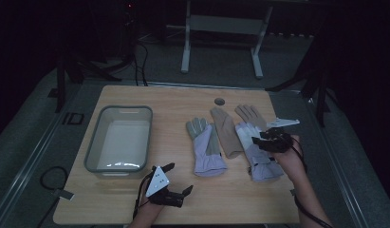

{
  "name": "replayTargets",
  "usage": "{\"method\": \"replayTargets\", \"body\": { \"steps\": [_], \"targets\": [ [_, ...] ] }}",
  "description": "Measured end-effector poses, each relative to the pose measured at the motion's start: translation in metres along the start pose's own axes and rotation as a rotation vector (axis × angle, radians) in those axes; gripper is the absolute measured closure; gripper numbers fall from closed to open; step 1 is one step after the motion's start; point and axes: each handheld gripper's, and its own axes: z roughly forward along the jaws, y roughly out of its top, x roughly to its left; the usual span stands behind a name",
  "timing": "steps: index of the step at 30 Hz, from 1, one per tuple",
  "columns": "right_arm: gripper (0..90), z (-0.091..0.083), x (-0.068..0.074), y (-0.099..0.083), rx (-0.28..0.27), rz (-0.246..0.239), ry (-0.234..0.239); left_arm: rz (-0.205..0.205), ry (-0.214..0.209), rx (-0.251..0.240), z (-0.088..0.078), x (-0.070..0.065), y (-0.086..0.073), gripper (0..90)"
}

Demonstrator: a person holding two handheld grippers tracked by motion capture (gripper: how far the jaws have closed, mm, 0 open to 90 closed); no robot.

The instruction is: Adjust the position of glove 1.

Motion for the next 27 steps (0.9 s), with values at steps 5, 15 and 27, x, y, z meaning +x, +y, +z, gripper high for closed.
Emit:
{"method": "replayTargets", "body": {
  "steps": [5,15,27],
  "targets": [
    [55.3,-0.007,-0.019,-0.016,0.024,-0.026,-0.001,-0.004,0.000,-0.001,0.000,0.000,0.000,0.1],
    [52.5,0.007,-0.023,-0.039,0.079,-0.029,0.050,0.004,0.002,-0.003,0.000,-0.001,0.000,0.1],
    [54.9,0.040,-0.025,-0.050,0.149,-0.048,0.086,0.007,-0.003,-0.003,0.000,-0.001,0.000,0.1]
  ]
}}
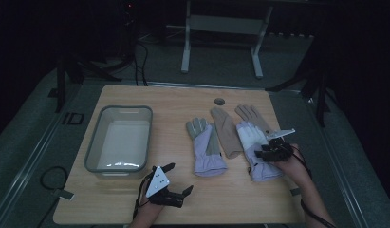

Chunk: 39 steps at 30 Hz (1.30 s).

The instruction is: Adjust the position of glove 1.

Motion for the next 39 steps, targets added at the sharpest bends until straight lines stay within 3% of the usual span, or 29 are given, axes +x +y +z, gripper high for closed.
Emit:
{"method": "replayTargets", "body": {
  "steps": [2,5,8,13,19,25,39],
  "targets": [
    [60.7,0.001,0.001,-0.003,-0.015,-0.008,0.014,0.002,0.001,0.000,0.000,0.000,0.000,0.1],
    [64.1,0.001,0.006,-0.005,-0.022,-0.027,-0.008,0.002,0.002,0.000,0.000,0.000,0.000,0.1],
    [73.6,0.001,0.012,-0.004,-0.022,-0.015,-0.034,0.004,0.003,0.002,0.000,0.000,0.000,0.1],
    [79.2,-0.007,0.016,-0.003,-0.007,0.041,-0.043,0.004,0.003,0.002,0.000,0.000,0.000,0.1],
    [79.9,-0.031,0.015,-0.003,-0.030,0.122,-0.019,0.006,0.004,0.002,0.000,0.000,0.000,0.1],
    [79.9,-0.067,0.017,0.010,-0.147,0.192,-0.029,0.008,0.007,0.005,0.000,-0.001,0.000,0.1],
    [79.9,-0.095,0.048,0.066,-0.210,0.126,-0.032,0.007,0.005,0.004,0.000,-0.001,0.000,0.1]
  ]
}}
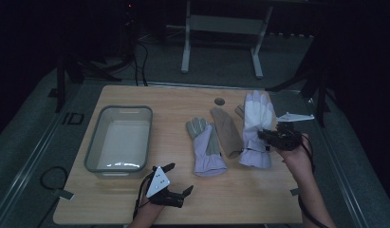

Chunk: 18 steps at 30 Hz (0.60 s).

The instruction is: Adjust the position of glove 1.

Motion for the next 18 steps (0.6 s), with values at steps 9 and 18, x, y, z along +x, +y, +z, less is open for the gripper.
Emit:
{"method": "replayTargets", "body": {
  "steps": [9,18],
  "targets": [
    [80.0,0.020,0.044,0.026,0.005,-0.039,0.069,0.003,-0.002,0.000,0.000,0.000,0.000,0.1],
    [79.9,0.046,0.084,0.038,0.038,-0.059,0.094,0.003,-0.004,-0.002,0.000,0.000,0.000,0.1]
  ]
}}
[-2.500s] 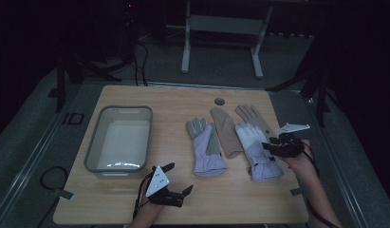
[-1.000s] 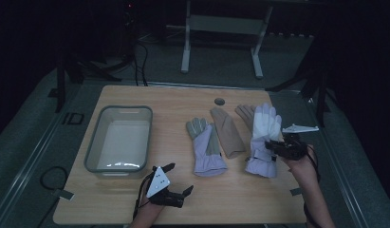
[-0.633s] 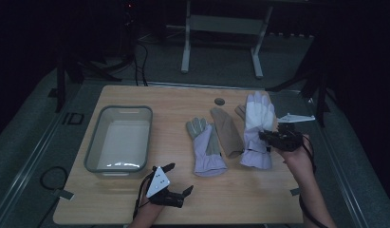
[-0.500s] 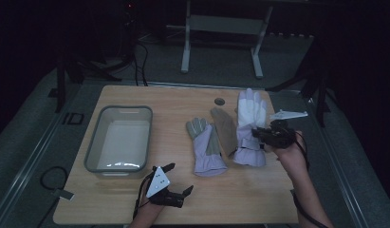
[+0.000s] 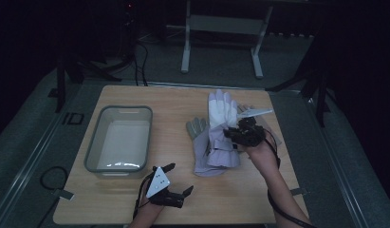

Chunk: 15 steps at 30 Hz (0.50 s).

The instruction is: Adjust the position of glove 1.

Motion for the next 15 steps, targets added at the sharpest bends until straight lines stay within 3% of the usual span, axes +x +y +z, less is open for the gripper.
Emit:
{"method": "replayTargets", "body": {
  "steps": [10,15],
  "targets": [
    [79.9,0.046,0.014,-0.003,0.099,0.039,0.020,0.000,0.002,0.000,0.000,0.000,0.000,0.1],
    [79.7,0.065,0.014,-0.004,0.132,0.036,-0.005,-0.001,0.002,0.000,0.000,0.000,0.000,0.1]
  ]
}}
